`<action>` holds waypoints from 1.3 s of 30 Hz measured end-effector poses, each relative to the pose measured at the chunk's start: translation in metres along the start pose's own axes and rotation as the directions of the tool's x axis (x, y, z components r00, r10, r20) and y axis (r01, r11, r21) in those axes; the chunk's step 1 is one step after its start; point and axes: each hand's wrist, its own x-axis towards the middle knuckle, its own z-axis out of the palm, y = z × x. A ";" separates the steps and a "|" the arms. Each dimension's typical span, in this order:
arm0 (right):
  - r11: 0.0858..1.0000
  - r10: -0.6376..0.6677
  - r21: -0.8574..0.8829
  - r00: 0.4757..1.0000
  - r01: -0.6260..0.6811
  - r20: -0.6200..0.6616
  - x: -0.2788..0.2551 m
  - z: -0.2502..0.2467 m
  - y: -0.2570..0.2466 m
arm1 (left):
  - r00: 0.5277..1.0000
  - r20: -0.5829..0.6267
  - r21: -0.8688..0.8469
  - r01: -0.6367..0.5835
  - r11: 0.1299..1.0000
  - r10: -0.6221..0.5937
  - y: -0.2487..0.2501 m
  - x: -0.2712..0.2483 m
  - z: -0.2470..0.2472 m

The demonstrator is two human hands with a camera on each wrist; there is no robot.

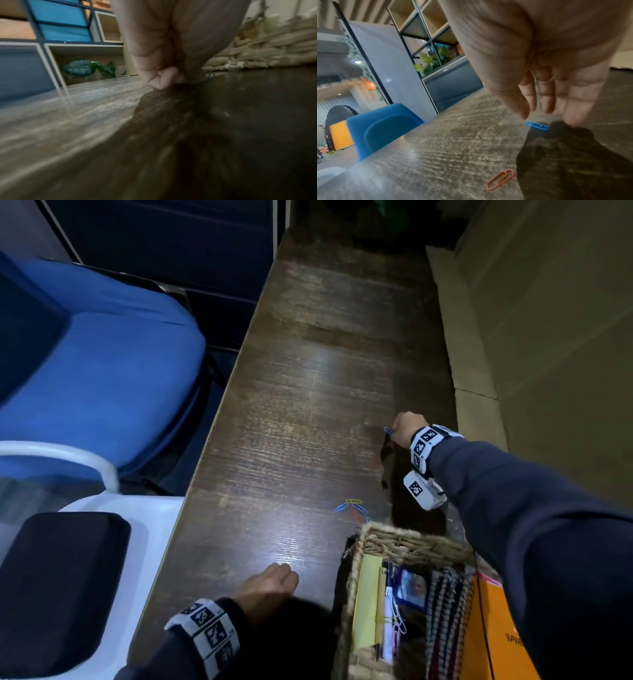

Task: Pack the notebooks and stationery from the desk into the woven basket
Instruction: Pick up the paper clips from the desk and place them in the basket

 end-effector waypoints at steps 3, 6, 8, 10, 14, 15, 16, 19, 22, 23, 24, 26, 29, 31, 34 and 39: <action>1.000 -0.025 -0.006 0.999 0.025 -0.037 0.013 0.012 -0.007 | 0.994 -0.082 -0.274 0.049 0.961 -0.074 -0.010 0.018 -0.011; 1.000 0.007 -0.025 0.999 -0.008 -0.050 0.016 0.025 -0.012 | 0.975 -0.134 -0.429 0.103 0.897 -0.176 -0.008 0.038 -0.041; 0.998 0.062 -0.008 0.996 -0.063 -0.059 0.018 0.032 -0.014 | 0.960 -0.193 -0.456 0.096 0.885 -0.204 -0.003 0.048 -0.063; 0.995 0.100 -0.002 0.994 -0.100 -0.050 0.022 0.037 -0.014 | 0.933 -0.290 -0.442 0.068 0.895 -0.214 0.000 0.058 -0.076; 0.996 0.083 -0.019 0.996 -0.082 0.014 0.022 0.035 -0.012 | 0.913 -0.337 -0.421 0.073 0.904 -0.230 0.003 0.074 -0.088; 0.998 0.068 -0.014 0.997 -0.068 0.023 0.020 0.030 -0.012 | 0.910 -0.343 -0.415 0.078 0.906 -0.236 0.006 0.076 -0.091; 0.998 0.058 -0.003 0.998 -0.058 0.022 0.016 0.023 -0.011 | 0.905 -0.352 -0.402 0.085 0.912 -0.240 0.007 0.078 -0.094; 0.993 0.009 0.117 0.999 -0.004 -0.042 -0.005 -0.008 -0.002 | 0.900 -0.353 -0.394 0.105 0.913 -0.255 0.015 0.080 -0.099; 0.954 -0.091 0.269 0.982 0.133 -0.165 -0.050 -0.037 0.020 | 0.892 -0.354 -0.403 0.127 0.906 -0.282 0.026 0.084 -0.104; 0.935 -0.130 0.300 0.970 0.189 -0.206 -0.070 -0.043 0.029 | 0.887 -0.356 -0.401 0.140 0.905 -0.295 0.031 0.086 -0.106; 0.914 -0.161 0.329 0.957 0.237 -0.241 -0.092 -0.047 0.037 | 0.884 -0.356 -0.400 0.150 0.904 -0.304 0.037 0.087 -0.108; 0.879 -0.205 0.370 0.939 0.301 -0.277 -0.137 -0.045 0.050 | 0.876 -0.362 -0.398 0.162 0.903 -0.317 0.047 0.091 -0.114; 0.865 -0.266 0.381 0.943 0.326 -0.202 -0.193 -0.019 0.065 | 0.865 -0.366 -0.419 0.176 0.891 -0.343 0.059 0.094 -0.121; 0.877 -0.308 0.363 0.948 0.315 -0.078 -0.219 0.005 0.073 | 0.865 -0.353 -0.444 0.179 0.878 -0.356 0.067 0.095 -0.127; 0.913 -0.326 0.293 0.940 0.285 0.102 -0.241 0.043 0.083 | 0.881 -0.357 -0.413 0.150 0.898 -0.311 0.082 0.094 -0.138; 0.947 -0.283 0.214 0.938 0.240 0.201 -0.251 0.089 0.085 | 0.923 -0.310 -0.389 0.097 0.916 -0.229 0.114 0.085 -0.152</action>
